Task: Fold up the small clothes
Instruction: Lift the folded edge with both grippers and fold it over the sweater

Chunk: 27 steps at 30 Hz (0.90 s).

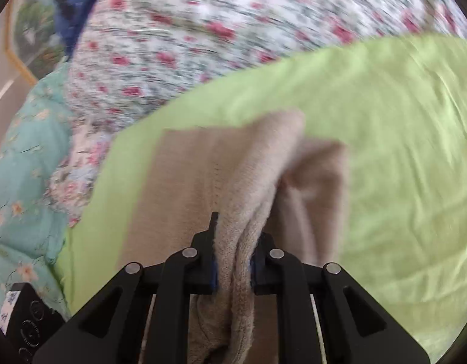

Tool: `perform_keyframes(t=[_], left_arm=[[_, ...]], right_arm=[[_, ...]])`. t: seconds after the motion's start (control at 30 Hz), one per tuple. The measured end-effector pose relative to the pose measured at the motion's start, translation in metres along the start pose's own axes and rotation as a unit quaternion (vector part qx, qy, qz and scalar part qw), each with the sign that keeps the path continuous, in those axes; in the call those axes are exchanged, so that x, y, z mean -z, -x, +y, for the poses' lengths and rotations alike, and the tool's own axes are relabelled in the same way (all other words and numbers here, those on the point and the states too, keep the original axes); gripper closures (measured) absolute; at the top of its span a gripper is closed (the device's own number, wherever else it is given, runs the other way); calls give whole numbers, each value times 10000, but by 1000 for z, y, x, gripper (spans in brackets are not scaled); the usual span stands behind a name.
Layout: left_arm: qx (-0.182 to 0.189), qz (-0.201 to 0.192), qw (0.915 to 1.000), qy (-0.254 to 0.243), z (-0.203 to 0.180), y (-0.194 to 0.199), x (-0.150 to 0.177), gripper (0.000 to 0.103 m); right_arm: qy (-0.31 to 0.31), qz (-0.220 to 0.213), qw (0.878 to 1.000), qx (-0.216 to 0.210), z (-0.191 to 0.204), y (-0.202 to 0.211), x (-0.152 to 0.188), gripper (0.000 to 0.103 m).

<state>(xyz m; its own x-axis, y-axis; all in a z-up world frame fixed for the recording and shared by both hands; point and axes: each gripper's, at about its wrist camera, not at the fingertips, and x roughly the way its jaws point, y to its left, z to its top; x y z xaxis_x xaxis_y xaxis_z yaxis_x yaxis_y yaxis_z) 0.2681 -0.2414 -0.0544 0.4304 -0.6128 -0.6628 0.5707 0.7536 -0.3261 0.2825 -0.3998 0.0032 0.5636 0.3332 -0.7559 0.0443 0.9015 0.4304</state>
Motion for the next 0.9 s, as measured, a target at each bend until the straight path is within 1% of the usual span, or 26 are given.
perform_keyframes(t=[0.1, 0.17, 0.27, 0.33, 0.4, 0.43, 0.47, 0.5, 0.53, 0.6, 0.63, 0.7, 0.73, 0.77, 0.8, 0.83, 0.9], left_arm=[[-10, 248, 9996, -104, -9, -21, 6, 95], [-50, 302, 9994, -171, -12, -29, 5, 95], [-64, 402, 9991, -122, -10, -38, 8, 94], [-78, 474, 9988, -86, -9, -43, 12, 90], [-44, 484, 9988, -17, -6, -40, 13, 89], [-32, 501, 9987, -4, -6, -38, 14, 87], [18, 549, 9985, 24, -6, -34, 14, 79], [85, 579, 9983, 53, -5, -29, 15, 69], [163, 593, 9981, 94, -4, -22, 16, 65], [282, 517, 9982, 141, -2, -2, 19, 52], [272, 454, 9985, 166, 0, 12, 21, 48], [189, 279, 9992, 236, 9, 37, 22, 23], [114, 181, 9994, 279, 15, 47, 24, 20], [-33, 71, 9993, 368, 27, 60, 23, 18], [-125, 46, 9988, 467, 39, 64, 20, 18], [-171, 43, 9982, 578, 50, 66, 16, 16], [-312, 73, 9947, 972, 84, 63, 7, 13]], right_arm=[[-55, -112, 9999, -87, -10, 2, 4, 87], [-91, -52, 9999, -65, -16, -2, 6, 87], [-200, -10, 9998, -72, -27, -6, 10, 79], [-283, -72, 9995, -107, -31, -2, 13, 76], [-238, -156, 9996, -3, -30, 6, 16, 73], [-205, -218, 9995, 95, -29, 13, 18, 70], [-172, -278, 9993, 207, -28, 19, 20, 68], [-141, -342, 9985, 400, -26, 28, 23, 57], [-142, -380, 9978, 525, -27, 34, 25, 47], [-201, -462, 9972, 545, -31, 46, 29, 39], [-278, -476, 9976, 425, -34, 52, 32, 37], [-380, -392, 9981, 281, -39, 54, 35, 35], [-418, -339, 9983, 239, -41, 53, 36, 34], [-453, -286, 9984, 186, -42, 51, 37, 34], [-487, -242, 9984, 133, -43, 48, 38, 34], [-578, -191, 9981, 10, -46, 44, 38, 34], [-666, -136, 9976, -93, -47, 36, 37, 34]])
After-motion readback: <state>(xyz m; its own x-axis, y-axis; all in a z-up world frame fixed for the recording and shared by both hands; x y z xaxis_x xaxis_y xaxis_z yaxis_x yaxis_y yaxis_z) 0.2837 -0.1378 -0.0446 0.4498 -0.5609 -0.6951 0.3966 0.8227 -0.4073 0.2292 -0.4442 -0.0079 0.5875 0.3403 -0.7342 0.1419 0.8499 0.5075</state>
